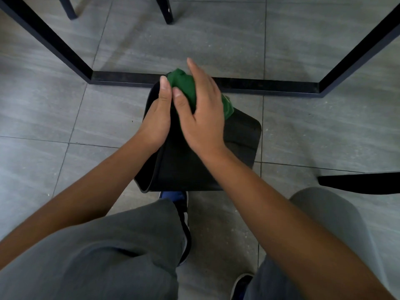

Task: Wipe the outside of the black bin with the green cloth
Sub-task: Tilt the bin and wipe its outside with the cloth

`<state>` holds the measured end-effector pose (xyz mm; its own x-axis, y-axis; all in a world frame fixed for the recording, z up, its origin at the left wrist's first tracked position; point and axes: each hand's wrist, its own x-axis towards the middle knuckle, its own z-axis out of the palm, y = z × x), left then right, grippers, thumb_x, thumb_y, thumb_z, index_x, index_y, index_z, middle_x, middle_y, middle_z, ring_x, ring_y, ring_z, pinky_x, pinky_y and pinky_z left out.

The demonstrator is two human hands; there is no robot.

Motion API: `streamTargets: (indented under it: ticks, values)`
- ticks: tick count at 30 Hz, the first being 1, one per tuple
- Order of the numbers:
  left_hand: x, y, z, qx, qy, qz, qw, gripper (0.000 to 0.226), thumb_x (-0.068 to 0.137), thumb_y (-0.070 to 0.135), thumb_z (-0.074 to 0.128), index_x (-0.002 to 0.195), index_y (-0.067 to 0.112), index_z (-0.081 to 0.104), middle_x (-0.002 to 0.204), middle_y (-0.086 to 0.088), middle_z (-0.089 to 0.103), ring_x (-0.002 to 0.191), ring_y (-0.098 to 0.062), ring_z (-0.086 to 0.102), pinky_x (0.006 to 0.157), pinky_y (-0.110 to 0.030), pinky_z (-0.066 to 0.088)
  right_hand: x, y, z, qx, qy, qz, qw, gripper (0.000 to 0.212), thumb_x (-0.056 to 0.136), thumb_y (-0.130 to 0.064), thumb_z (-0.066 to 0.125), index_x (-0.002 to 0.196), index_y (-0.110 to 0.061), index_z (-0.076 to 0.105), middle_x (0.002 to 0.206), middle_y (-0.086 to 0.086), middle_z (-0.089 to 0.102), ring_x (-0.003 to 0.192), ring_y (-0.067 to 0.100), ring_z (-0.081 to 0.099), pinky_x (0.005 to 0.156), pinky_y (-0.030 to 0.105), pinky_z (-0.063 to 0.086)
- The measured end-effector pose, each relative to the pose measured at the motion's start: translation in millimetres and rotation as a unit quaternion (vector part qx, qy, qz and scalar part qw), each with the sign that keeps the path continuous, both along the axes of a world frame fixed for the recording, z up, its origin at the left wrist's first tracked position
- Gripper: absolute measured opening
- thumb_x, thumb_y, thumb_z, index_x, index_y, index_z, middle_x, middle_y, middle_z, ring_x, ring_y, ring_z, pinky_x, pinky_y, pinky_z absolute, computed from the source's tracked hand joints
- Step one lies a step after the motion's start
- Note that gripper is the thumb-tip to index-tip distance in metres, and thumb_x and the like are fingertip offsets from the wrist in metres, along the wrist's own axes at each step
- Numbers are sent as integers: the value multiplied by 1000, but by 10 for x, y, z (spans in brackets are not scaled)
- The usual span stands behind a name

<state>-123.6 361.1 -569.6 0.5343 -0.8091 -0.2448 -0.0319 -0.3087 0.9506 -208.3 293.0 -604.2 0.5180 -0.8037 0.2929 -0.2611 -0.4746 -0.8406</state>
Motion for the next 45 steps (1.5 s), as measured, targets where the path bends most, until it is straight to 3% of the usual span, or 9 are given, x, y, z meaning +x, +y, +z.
streamTargets:
  ticks: [4, 12, 18, 24, 27, 30, 37, 40, 45]
  values:
    - [-18, 5, -46, 24, -35, -5, 999, 44, 111, 49, 19, 115, 39, 61, 114, 14, 69, 108, 15, 63, 93, -10, 47, 89, -1, -183, 3, 52, -25, 998, 60, 103, -56, 40, 152, -22, 52, 153, 5, 57, 148, 30, 47, 117, 58, 36]
    - [28, 78, -213, 42, -81, -5, 996, 30, 111, 35, 42, 89, 28, 61, 80, 16, 61, 77, 6, 60, 76, -17, 48, -290, -462, -589, 118, 121, -98, 981, 57, 98, -65, 36, 115, -21, 69, 102, 0, 73, 103, 27, 67, 100, 55, 49]
    - [29, 96, -230, 59, -77, 11, 995, 35, 112, 28, 41, 81, 33, 57, 66, 28, 62, 69, 8, 59, 70, -12, 45, -822, -662, -942, 232, 185, -155, 942, 57, 98, -70, 35, 114, -24, 65, 105, 1, 70, 106, 28, 66, 101, 47, 50]
    - [65, 60, -227, 38, -50, 8, 998, 35, 110, 38, 43, 98, 16, 68, 97, -7, 66, 97, -31, 69, 93, -43, 55, -1004, -521, -932, 325, 80, -193, 922, 42, 107, -54, 45, 129, -23, 62, 108, -6, 60, 109, 18, 60, 88, 23, 44]
    - [54, 35, -244, 48, -50, 16, 997, 38, 110, 41, 42, 91, 16, 65, 91, -5, 61, 90, -17, 62, 87, -34, 52, -976, -183, -1028, 272, 93, -210, 934, 73, 98, -72, 34, 141, -18, 58, 144, 3, 61, 144, 27, 47, 118, 51, 39]
    - [88, 8, -273, 97, -67, 52, 992, 41, 109, 49, 38, 92, 15, 54, 87, -3, 47, 79, -7, 51, 77, -19, 44, -893, 209, -905, 249, 77, -188, 947, 70, 99, -66, 34, 148, -21, 56, 159, 2, 52, 156, 25, 34, 128, 59, 21]
    - [-35, -34, -186, 127, 134, 141, 973, 68, 104, 65, 30, 108, 12, 73, 106, -6, 79, 93, -12, 76, 84, -22, 58, -455, 723, -414, 164, 75, -64, 981, 55, 100, -58, 37, 147, -34, 55, 168, -5, 38, 162, 21, 16, 131, 54, 6]
    - [-74, 30, -181, 84, 235, 114, 962, 79, 101, 71, 15, 132, 18, 66, 126, -11, 74, 118, -23, 71, 94, -32, 59, -202, 526, -282, 136, 86, -62, 985, 59, 98, -60, 36, 147, -33, 56, 166, -1, 42, 161, 28, 21, 130, 58, 10]
    - [-87, 70, -250, 72, 265, 123, 954, 68, 102, 68, 31, 136, 19, 65, 123, -10, 76, 115, -24, 72, 89, -36, 62, 119, 81, -359, 78, 169, -61, 981, 63, 95, -67, 46, 145, -31, 57, 163, 5, 47, 156, 37, 30, 125, 65, 16]
